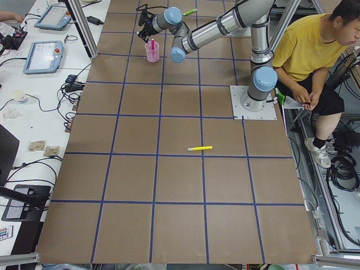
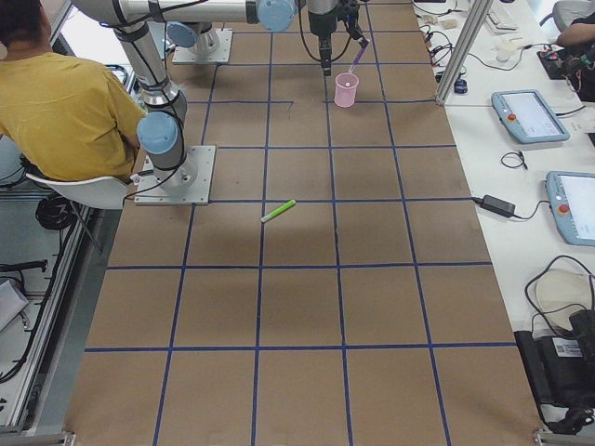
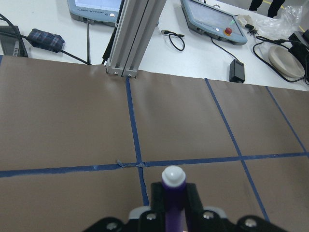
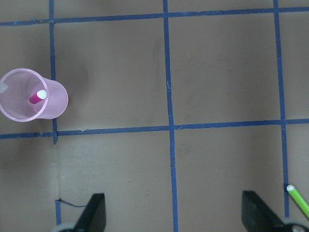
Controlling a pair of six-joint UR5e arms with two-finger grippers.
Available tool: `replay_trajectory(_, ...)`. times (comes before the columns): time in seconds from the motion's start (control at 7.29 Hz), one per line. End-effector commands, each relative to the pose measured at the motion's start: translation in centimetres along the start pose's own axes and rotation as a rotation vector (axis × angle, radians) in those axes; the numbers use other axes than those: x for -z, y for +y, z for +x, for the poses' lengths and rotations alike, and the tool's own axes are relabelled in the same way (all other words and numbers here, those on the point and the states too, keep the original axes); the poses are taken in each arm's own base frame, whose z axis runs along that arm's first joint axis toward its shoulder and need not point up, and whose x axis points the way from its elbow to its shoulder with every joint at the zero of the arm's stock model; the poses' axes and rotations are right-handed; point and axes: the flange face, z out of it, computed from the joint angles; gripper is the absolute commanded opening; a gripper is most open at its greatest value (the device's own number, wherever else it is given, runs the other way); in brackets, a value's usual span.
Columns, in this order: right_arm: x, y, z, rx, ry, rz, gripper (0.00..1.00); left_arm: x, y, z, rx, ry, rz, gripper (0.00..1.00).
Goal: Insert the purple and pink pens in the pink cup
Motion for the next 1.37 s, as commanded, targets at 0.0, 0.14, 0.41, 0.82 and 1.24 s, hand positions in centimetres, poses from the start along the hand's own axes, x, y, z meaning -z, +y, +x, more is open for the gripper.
replay_trajectory(0.0,0.0,0.0,0.0,0.001,0.003,0.002,1.00,-0.8,0.9,0.3,-0.007,0.006,-0.007,0.00)
replay_trajectory(0.14,-0.2,-0.1,-0.1,0.001,-0.006,-0.002,1.00,-1.3,1.6,0.4,-0.012,0.011,-0.006,0.00)
replay_trajectory(0.41,0.0,0.1,0.1,0.001,0.006,-0.001,1.00,-1.2,2.3,0.2,-0.021,0.013,-0.002,0.00)
replay_trajectory(0.82,-0.1,-0.1,0.0,0.004,0.006,0.000,1.00,-1.3,4.4,-0.1,-0.023,0.012,-0.018,0.00)
replay_trajectory(1.24,-0.3,-0.1,0.0,0.004,0.000,-0.002,1.00,-1.4,4.9,-0.2,-0.028,0.022,-0.009,1.00)
